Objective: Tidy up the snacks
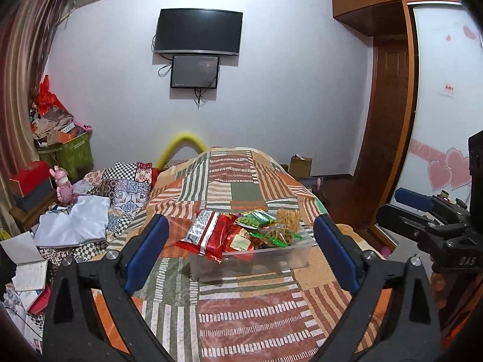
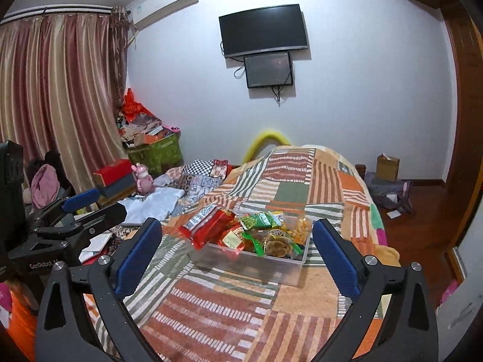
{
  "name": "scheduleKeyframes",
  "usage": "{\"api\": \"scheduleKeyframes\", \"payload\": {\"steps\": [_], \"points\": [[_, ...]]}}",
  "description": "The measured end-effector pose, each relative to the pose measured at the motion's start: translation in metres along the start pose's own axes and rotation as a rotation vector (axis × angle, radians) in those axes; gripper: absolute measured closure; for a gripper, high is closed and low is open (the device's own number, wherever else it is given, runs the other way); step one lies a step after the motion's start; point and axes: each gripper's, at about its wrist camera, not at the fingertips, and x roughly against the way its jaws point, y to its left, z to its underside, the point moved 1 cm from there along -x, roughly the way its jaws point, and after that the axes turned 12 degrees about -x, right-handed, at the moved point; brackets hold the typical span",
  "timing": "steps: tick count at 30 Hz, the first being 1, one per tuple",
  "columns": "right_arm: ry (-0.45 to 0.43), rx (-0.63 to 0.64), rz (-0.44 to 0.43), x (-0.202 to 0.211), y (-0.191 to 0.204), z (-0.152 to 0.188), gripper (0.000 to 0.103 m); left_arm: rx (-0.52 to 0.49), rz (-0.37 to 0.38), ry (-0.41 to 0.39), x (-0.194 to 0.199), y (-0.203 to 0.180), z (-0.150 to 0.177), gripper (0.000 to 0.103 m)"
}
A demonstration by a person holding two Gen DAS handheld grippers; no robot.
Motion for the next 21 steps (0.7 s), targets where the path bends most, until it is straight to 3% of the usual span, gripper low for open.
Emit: {"api": "scheduleKeyframes", "payload": {"steps": [21], "points": [[-0.009,-0.024,-0.009,0.012,0.0,0.012,0.002,0.005,0.002,0.005,0.006,-0.009,0.01,0.005]]}}
